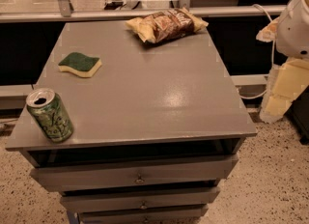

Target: Pick sponge

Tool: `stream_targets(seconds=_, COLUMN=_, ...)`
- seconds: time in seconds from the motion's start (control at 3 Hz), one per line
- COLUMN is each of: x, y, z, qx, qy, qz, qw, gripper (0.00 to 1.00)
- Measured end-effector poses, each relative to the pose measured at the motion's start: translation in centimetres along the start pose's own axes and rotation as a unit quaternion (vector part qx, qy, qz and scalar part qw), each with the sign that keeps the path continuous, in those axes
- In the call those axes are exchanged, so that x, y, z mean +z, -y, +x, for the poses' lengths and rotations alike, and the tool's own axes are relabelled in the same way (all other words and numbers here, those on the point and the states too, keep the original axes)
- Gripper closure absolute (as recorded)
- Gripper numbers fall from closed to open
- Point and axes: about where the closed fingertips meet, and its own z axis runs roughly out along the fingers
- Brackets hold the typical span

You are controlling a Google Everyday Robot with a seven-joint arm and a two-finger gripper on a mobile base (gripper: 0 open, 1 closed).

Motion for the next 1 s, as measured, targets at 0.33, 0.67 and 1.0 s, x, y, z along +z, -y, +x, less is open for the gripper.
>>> stream_targets(seconds=0.33, x=0.0, y=0.0, z=0.0, qx=0.0, qy=0.0, qz=0.0, qw=1.0, gripper=0.0)
stream_targets(seconds=0.67, x=2.3, y=1.7, z=-3.7, qx=0.012, qy=0.067, qz=-0.008, qw=0.9976, gripper=0.0)
stream_targets(seconds=1.0, x=4.5, y=3.6, z=-9.5, qx=0.021, qy=0.154, qz=-0.025, qw=0.9875, gripper=0.0)
